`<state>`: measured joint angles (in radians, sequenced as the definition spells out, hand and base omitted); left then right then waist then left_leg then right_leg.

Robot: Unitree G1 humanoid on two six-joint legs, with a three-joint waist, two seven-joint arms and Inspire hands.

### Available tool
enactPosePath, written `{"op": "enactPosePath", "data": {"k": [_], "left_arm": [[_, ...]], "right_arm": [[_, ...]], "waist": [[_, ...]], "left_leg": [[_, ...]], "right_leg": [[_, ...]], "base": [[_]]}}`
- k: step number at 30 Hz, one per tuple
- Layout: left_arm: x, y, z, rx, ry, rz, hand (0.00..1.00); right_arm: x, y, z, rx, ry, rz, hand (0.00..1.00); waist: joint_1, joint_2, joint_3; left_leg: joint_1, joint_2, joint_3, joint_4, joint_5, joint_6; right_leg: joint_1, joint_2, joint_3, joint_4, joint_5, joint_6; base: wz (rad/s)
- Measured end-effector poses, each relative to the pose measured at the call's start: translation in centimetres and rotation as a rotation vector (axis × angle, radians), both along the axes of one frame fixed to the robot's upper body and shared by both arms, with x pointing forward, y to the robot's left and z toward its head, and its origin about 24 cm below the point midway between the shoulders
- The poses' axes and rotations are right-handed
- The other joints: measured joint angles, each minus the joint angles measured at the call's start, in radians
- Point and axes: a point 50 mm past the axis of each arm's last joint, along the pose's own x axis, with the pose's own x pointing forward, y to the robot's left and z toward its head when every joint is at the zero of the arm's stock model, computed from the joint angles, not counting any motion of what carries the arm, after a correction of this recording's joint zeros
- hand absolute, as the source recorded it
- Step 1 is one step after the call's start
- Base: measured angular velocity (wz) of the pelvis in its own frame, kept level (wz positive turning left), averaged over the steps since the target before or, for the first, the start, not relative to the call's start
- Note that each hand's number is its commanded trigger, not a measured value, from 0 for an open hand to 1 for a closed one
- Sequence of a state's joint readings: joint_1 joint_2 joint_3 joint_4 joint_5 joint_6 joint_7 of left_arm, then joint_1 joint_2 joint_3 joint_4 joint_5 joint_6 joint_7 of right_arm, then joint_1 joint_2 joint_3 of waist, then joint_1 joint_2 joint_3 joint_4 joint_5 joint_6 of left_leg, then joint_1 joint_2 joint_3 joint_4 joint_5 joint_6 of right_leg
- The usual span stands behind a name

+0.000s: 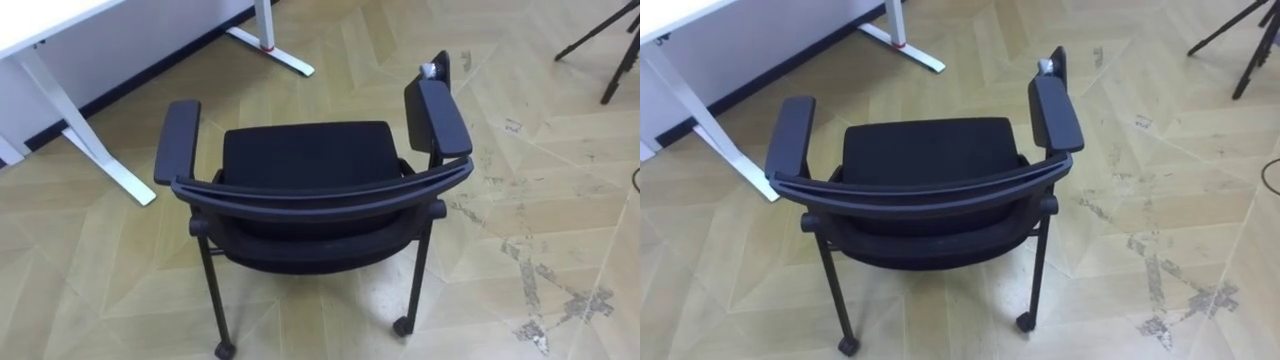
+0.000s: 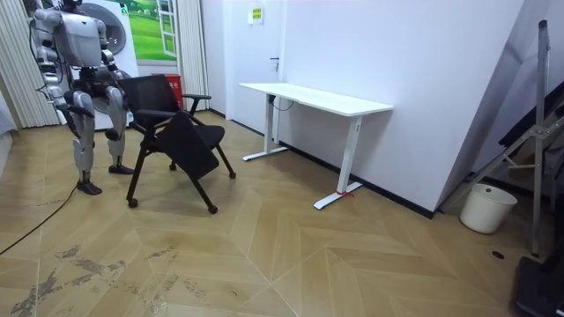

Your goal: Push chair

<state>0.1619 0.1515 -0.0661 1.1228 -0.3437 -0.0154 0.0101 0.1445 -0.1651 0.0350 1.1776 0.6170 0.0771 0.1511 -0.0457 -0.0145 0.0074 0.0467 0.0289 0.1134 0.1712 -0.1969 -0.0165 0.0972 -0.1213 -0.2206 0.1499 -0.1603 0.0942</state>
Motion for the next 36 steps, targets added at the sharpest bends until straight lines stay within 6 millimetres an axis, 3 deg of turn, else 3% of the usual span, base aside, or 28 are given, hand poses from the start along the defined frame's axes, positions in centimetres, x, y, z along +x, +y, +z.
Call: {"op": "enactPosePath", "data": {"k": [8,10,16,17,21,25,28,32,36], "left_arm": [[-1.6,1.8,0.2,0.092,0.020,0.236,0.00],[-1.9,2.4,0.4,0.136,0.033,0.287,0.00],[-1.1,4.0,1.0,0.238,0.012,0.361,0.00],[-0.4,4.8,1.5,0.272,-0.018,0.368,0.00],[3.0,8.2,4.0,0.455,-0.142,0.318,0.00],[7.0,10.5,6.8,0.627,-0.264,0.219,0.00],[9.7,11.8,9.6,0.783,-0.373,0.131,0.00],[12.4,12.1,12.4,0.925,-0.482,0.012,0.00],[15.7,10.9,16.7,1.092,-0.659,-0.158,0.00]], "right_arm": [[-0.7,-0.3,-0.1,-0.005,0.015,-0.084,0.00],[-1.2,-0.7,0.0,-0.014,0.021,-0.119,0.00],[-1.0,-1.6,0.2,-0.038,0.000,-0.155,0.00],[-1.0,-2.0,0.3,-0.045,-0.006,-0.175,0.00],[-0.4,-4.1,1.0,-0.108,-0.033,-0.179,0.00],[-0.7,-4.6,1.1,-0.124,-0.025,-0.172,0.00],[-0.8,-4.9,1.2,-0.138,-0.024,-0.178,0.00],[-1.1,-4.9,1.2,-0.139,-0.015,-0.147,0.00],[-1.1,-4.8,1.2,-0.127,-0.019,-0.123,0.00]], "waist": [[0.006,0.003,0.0003],[0.015,0.014,0.0005],[0.021,0.029,-0.0014],[0.020,0.039,0.0017],[0.014,0.056,-0.0013],[0.007,0.065,-0.0064],[-0.005,0.072,-0.0035],[-0.005,0.081,-0.0060],[-0.014,0.084,-0.0074]], "left_leg": [[0.013,0.001,-0.002,-0.001,-0.001,-0.001],[0.021,0.001,-0.004,-0.001,-0.002,-0.002],[0.020,0.001,-0.007,0.008,-0.002,-0.002],[0.021,0.001,-0.011,0.012,-0.002,-0.002],[0.018,0.001,-0.014,0.014,-0.001,-0.002],[0.021,0.000,-0.028,0.017,-0.001,-0.003],[0.018,-0.001,-0.032,0.017,0.000,-0.003],[0.017,0.000,-0.032,0.017,0.000,-0.003],[0.015,-0.002,-0.037,0.016,0.000,-0.003]], "right_leg": [[0.014,0.000,-0.002,0.000,0.000,0.000],[0.022,0.001,-0.001,0.000,0.000,0.000],[0.027,0.001,-0.005,0.000,0.000,0.000],[0.031,0.001,-0.007,0.000,0.000,0.000],[0.035,0.001,-0.005,0.000,0.000,0.000],[0.045,0.002,-0.001,0.000,0.000,-0.001],[0.044,0.002,-0.002,0.000,0.000,-0.001],[0.041,0.003,0.000,-0.002,0.000,-0.001],[0.044,0.003,0.000,-0.010,0.000,-0.001]], "base": [[0.00],[0.00],[0.01],[0.06],[0.01],[0.08],[0.05],[0.00],[0.04]]}}
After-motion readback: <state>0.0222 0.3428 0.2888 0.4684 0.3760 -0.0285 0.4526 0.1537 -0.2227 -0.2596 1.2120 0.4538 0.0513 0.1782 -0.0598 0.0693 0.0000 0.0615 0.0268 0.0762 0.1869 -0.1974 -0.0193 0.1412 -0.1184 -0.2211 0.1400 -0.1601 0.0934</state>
